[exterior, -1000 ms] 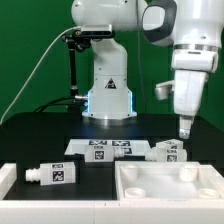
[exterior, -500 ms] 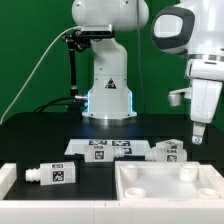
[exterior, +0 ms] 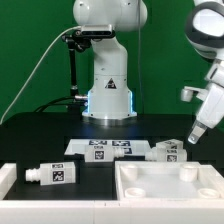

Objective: Assemble one leg

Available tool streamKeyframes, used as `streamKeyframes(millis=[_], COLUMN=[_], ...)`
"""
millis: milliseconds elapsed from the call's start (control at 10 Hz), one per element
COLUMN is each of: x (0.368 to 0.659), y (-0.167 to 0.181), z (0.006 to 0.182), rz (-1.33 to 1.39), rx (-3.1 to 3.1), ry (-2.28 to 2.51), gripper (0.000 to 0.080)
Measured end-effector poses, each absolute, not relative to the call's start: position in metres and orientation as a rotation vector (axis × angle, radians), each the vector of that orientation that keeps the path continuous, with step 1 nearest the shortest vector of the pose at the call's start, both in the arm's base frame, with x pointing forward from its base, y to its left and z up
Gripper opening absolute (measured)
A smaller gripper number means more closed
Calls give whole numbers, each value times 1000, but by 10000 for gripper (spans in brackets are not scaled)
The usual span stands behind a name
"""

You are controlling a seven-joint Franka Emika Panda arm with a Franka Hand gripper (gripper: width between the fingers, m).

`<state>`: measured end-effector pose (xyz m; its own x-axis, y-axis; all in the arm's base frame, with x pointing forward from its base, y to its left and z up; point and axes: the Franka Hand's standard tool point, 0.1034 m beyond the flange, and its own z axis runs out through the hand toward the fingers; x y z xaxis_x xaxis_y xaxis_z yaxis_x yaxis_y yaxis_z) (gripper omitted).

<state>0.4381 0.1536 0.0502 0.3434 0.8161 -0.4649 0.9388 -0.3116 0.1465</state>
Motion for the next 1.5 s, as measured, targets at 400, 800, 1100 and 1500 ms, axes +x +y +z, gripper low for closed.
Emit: streamKeyframes(millis=[400,800,1100,1500], x=[431,450,448,445], y=[147,147,142,135], z=[47,35,33,13], rz=[-774,-957,-970,-987], rx=[2028,1900,1901,1903], ry=[1422,1302,1299,1308], gripper=[649,649,649,649])
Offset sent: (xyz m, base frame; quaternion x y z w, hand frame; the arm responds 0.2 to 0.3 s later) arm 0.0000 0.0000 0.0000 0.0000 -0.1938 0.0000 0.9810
